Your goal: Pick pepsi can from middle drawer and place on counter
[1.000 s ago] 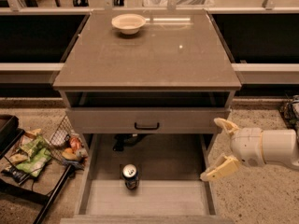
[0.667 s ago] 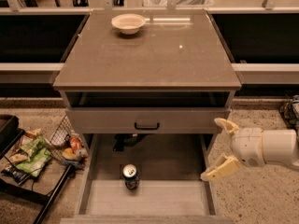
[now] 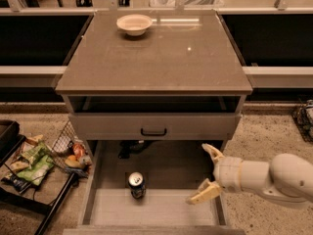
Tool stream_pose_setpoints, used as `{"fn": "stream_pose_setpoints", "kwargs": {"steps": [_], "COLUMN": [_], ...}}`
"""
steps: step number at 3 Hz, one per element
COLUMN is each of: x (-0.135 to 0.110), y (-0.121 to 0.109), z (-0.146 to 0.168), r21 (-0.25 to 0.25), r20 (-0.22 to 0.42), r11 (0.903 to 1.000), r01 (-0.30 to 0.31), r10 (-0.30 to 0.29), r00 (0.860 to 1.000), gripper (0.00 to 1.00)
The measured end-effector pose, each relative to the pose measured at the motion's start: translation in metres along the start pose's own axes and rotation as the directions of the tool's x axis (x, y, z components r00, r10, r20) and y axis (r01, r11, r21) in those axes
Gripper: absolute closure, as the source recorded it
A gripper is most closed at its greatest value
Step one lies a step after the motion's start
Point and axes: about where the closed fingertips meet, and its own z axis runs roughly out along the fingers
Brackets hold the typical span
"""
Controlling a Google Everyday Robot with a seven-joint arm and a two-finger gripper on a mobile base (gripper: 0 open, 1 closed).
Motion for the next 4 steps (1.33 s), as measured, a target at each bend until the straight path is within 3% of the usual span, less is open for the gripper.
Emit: {"fn": "stream_pose_setpoints", "kwargs": {"steps": [2,3,4], "x": [0.056,0.079,0.090], "y": [-0.008,0.008,0.038], "z": [0.129,0.188,0.232], "r21": [-0.008,-0.074,-0.169], "r20": [0.150,0.180,0.167], "r11": [1.0000,0.9968,0.9840], "r01": [0.001,-0.030,-0.057], "r10": [0.000,0.043,0.086], "r00": [0.989,0.983,0.982], "gripper": [0.00,0.00,0.00]}}
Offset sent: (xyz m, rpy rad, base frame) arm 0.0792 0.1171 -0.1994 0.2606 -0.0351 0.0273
